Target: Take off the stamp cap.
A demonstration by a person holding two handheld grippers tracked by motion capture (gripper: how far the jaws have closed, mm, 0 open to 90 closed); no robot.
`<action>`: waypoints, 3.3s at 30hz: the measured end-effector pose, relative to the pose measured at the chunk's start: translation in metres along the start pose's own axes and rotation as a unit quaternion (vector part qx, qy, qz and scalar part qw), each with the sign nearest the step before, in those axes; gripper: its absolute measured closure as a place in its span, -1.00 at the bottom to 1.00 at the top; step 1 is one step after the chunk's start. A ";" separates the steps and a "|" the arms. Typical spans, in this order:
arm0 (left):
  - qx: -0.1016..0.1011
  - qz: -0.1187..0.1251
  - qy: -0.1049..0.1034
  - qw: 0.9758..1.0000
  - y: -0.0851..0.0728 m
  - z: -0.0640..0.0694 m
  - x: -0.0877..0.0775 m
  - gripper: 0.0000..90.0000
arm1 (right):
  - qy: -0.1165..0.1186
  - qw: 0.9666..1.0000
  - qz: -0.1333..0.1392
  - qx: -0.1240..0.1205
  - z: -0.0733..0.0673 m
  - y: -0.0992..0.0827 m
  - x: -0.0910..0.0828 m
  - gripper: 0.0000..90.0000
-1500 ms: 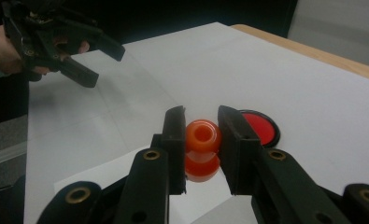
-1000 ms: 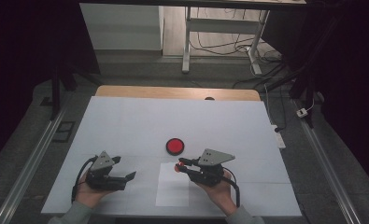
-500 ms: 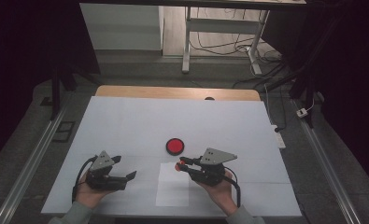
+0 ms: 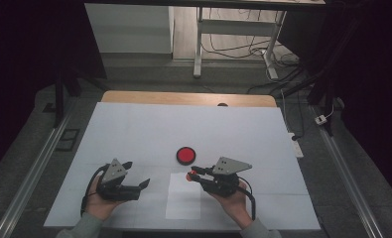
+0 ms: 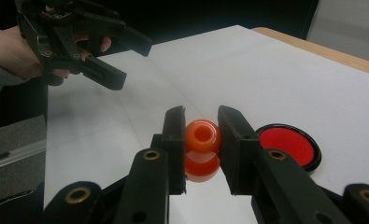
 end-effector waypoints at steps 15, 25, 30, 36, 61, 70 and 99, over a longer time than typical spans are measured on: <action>-0.008 0.020 -0.021 1.000 0.012 0.000 -0.004 -0.61 | -0.001 1.000 -0.003 -0.001 0.001 -0.001 0.001 0.60; 0.014 0.007 -0.042 0.999 0.024 0.014 -0.001 -0.57 | -0.002 1.000 -0.002 0.001 0.001 -0.001 0.000 0.60; 0.042 0.002 -0.051 0.998 0.031 0.027 0.005 -0.54 | -0.001 1.000 -0.002 0.001 0.001 -0.001 0.001 0.60; 0.060 -0.005 -0.059 0.996 0.034 0.039 0.011 -0.51 | 0.000 1.000 -0.001 0.004 0.001 -0.001 0.001 0.60; 0.105 -0.024 -0.092 0.990 0.054 0.084 0.041 -0.40 | 0.006 1.000 0.004 0.001 -0.005 0.002 0.004 0.60; 0.116 -0.028 -0.088 0.989 0.061 0.092 0.049 -0.33 | 0.006 1.000 0.006 0.000 -0.006 0.002 0.003 0.60; 0.135 -0.039 -0.072 0.987 0.063 0.096 0.058 0.04 | 0.008 1.000 0.011 0.006 -0.004 0.002 0.001 0.60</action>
Point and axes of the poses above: each handheld gripper's, and its own axes: x roughly forward along the jaws, y roughly out of its top, z roughly to its right, the point moved 9 cm from there along x, roughly forward along the jaws, and after that the axes turned 13 degrees about -z, right-handed, at the moved point
